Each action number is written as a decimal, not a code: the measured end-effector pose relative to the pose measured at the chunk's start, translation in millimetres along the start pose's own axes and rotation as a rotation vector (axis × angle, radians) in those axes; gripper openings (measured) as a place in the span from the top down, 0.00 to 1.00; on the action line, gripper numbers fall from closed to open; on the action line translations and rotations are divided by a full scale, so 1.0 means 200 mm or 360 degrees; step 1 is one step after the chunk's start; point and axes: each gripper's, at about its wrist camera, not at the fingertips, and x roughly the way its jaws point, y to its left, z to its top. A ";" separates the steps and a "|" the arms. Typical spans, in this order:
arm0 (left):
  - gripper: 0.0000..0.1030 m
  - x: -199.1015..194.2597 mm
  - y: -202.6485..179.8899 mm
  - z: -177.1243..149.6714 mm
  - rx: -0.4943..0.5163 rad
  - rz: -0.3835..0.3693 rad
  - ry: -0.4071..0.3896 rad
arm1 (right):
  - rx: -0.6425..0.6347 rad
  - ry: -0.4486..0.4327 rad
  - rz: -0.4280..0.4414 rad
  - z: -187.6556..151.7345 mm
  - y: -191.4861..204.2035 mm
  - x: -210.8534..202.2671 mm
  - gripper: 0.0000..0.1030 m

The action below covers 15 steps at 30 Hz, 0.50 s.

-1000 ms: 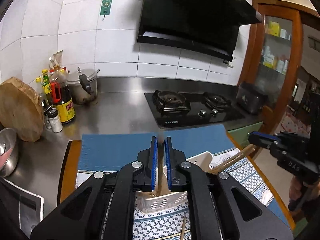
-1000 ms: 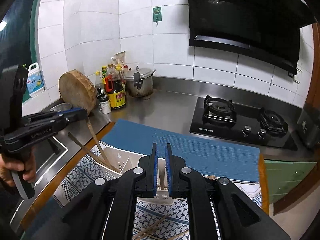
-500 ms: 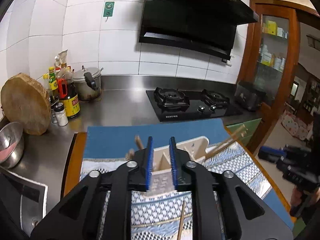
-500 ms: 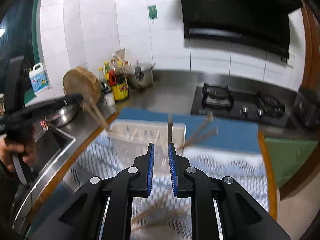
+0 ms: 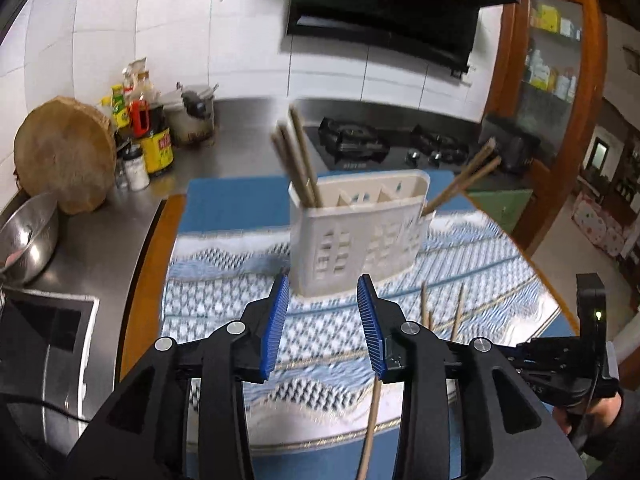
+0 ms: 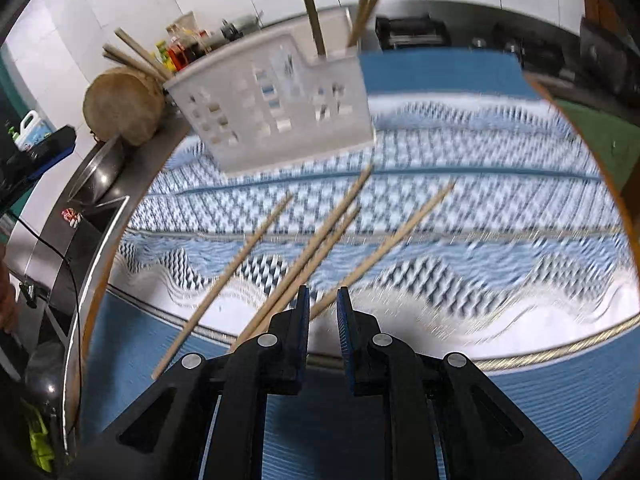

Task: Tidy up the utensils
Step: 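Lower both grippers to the cloth and grasp one chopstick each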

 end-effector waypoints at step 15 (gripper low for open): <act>0.64 0.09 0.08 -0.26 -0.0037 -0.0026 0.0146 | 0.0348 0.0163 -0.0088 -0.04 0.05 0.22 0.86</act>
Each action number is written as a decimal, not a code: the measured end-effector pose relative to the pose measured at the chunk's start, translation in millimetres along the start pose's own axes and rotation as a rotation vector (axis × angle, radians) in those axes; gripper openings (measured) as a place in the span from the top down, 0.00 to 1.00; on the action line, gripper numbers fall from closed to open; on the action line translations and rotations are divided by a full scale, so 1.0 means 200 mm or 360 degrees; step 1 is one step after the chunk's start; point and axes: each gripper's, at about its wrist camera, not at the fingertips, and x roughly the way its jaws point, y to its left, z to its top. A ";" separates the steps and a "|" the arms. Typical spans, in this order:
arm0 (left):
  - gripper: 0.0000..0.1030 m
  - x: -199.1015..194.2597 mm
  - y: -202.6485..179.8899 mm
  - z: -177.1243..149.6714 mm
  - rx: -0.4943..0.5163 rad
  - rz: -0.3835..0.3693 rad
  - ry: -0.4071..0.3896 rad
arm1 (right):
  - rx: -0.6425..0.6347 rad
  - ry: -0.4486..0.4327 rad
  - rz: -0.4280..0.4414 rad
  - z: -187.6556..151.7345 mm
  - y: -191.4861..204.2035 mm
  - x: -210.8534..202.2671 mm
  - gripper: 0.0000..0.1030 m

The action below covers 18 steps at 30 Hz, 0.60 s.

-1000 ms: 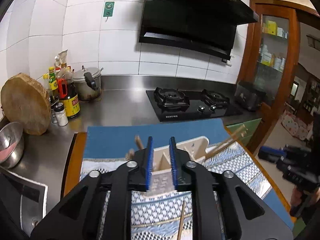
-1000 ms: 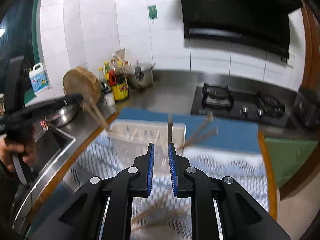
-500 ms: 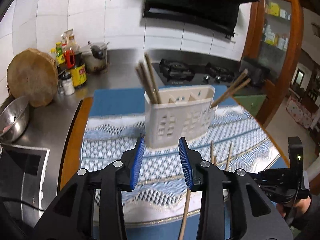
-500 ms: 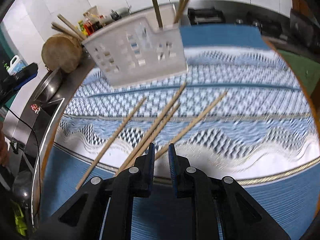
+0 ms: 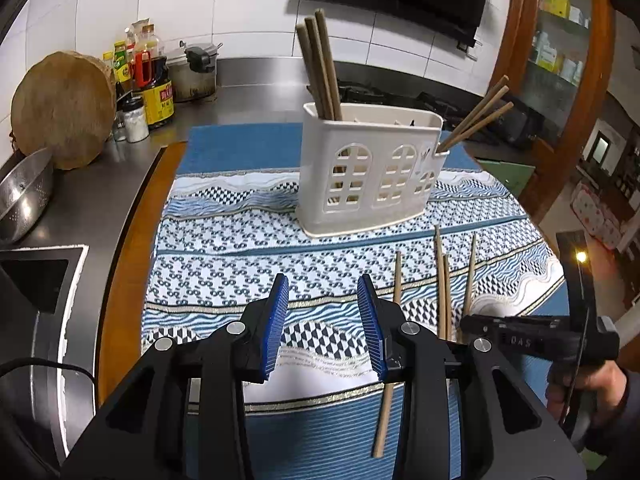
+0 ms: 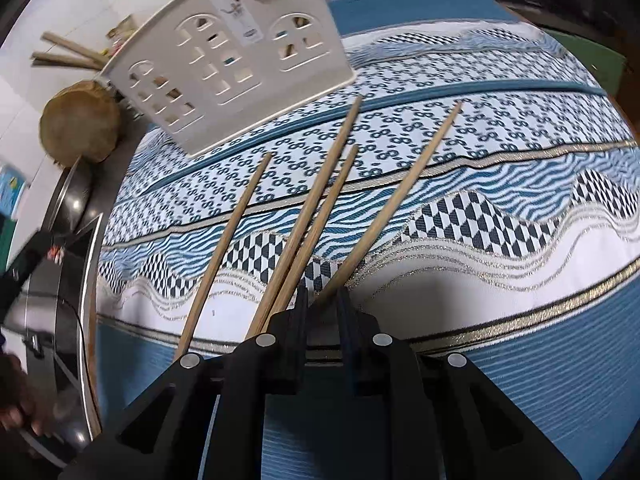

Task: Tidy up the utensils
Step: 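Lower both grippers to the cloth and grasp one chopstick each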

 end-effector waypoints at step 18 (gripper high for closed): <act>0.64 0.07 0.02 -0.14 -0.0013 -0.0116 0.0100 | -0.0148 0.0132 -0.0317 0.02 0.12 0.06 0.86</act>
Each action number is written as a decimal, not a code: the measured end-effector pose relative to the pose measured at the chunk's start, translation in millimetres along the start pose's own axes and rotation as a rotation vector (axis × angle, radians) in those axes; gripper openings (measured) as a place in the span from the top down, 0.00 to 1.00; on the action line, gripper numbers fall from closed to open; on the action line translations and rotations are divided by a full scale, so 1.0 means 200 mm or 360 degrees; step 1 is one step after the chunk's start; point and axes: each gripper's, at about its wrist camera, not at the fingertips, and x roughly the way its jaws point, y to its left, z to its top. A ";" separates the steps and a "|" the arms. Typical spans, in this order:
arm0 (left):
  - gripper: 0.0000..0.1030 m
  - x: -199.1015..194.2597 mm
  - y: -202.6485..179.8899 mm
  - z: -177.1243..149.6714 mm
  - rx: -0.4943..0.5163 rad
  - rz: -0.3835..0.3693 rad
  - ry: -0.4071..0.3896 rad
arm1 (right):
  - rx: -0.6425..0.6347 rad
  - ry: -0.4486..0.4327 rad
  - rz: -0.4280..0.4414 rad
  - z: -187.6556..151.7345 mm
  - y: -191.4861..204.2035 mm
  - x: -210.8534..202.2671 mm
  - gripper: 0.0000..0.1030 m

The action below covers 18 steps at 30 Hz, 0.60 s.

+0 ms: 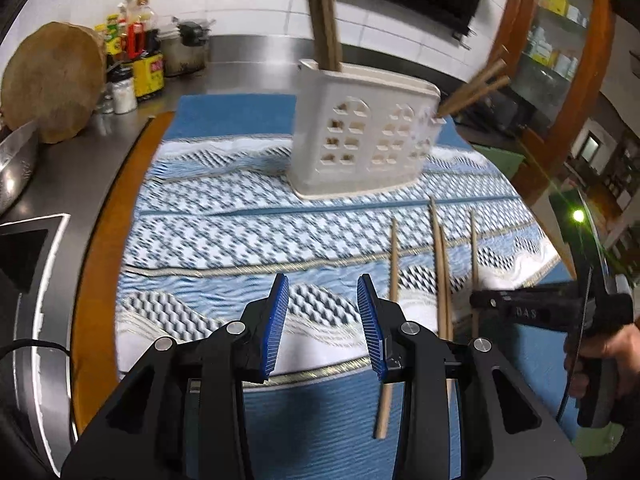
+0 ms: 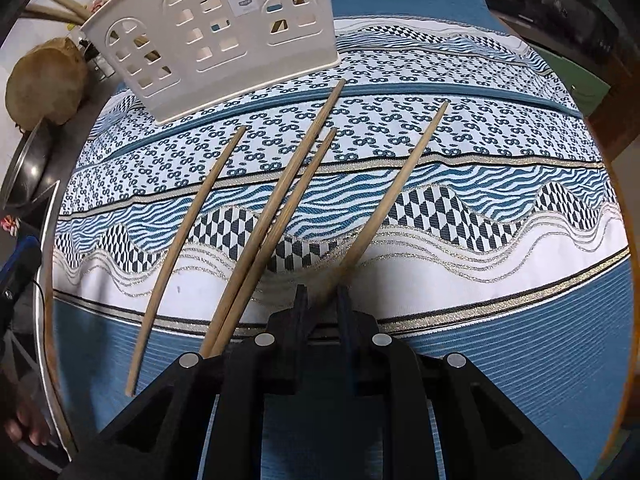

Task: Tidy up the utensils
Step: 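Lower both grippers to the cloth and grasp one chopstick each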

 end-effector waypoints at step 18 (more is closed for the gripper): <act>0.68 0.18 -0.21 -0.25 0.0132 -0.0176 0.0303 | -0.0036 -0.0144 0.0092 -0.25 -0.15 -0.11 0.88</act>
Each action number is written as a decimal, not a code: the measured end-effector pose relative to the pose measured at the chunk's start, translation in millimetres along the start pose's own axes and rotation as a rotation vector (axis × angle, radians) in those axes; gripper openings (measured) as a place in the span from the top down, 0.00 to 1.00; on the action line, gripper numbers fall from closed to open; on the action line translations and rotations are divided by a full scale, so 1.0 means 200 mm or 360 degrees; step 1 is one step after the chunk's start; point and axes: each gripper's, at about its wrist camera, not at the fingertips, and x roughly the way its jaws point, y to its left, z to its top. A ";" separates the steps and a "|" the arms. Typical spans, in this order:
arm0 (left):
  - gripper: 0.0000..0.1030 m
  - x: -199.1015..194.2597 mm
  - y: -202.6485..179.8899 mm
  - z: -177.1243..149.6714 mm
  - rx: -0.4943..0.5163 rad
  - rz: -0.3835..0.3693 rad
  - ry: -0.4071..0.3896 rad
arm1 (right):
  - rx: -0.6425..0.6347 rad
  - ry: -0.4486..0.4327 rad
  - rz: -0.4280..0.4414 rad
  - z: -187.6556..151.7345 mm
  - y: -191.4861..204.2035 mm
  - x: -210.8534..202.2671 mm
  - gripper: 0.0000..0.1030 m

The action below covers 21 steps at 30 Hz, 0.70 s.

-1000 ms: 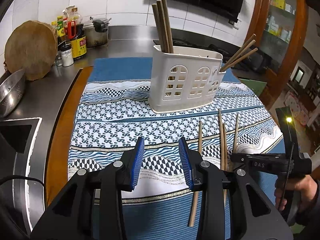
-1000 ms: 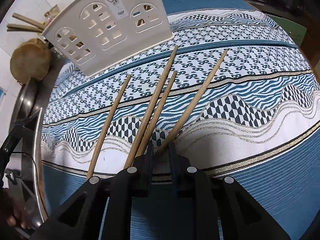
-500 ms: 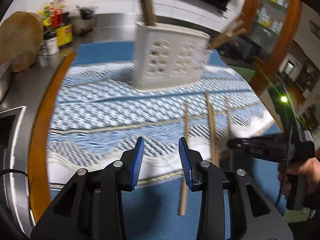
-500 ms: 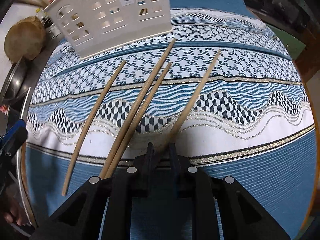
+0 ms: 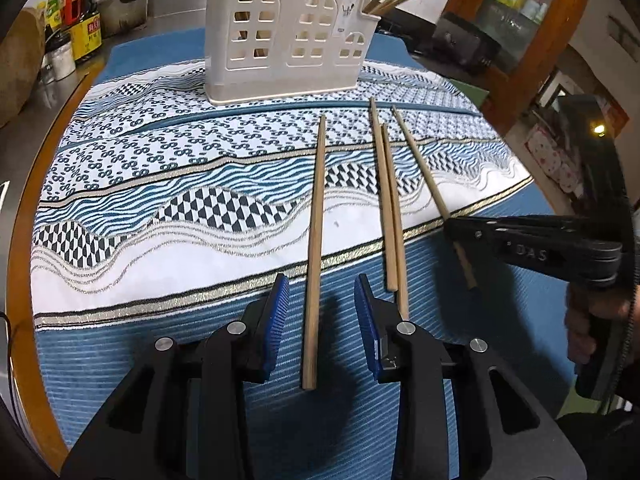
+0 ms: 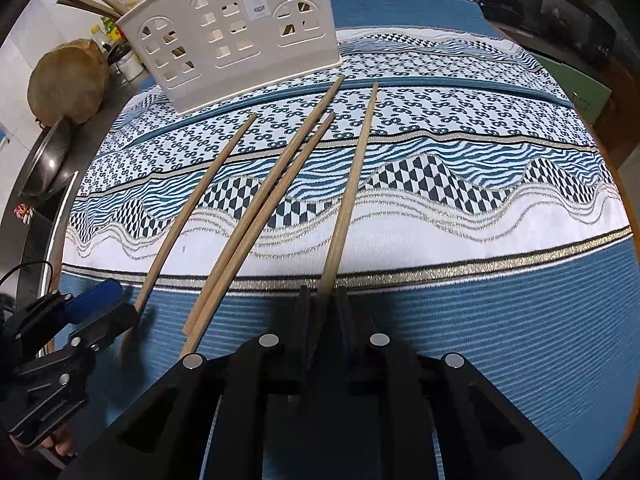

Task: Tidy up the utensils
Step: 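Lower both grippers to the cloth and grasp one chopstick each, then lift both chopsticks and carry them above the white holder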

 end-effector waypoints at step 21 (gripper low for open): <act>0.94 0.00 -0.02 0.01 0.0018 0.0099 -0.0073 | -0.0222 -0.0384 -0.0034 -0.09 -0.09 -0.36 0.93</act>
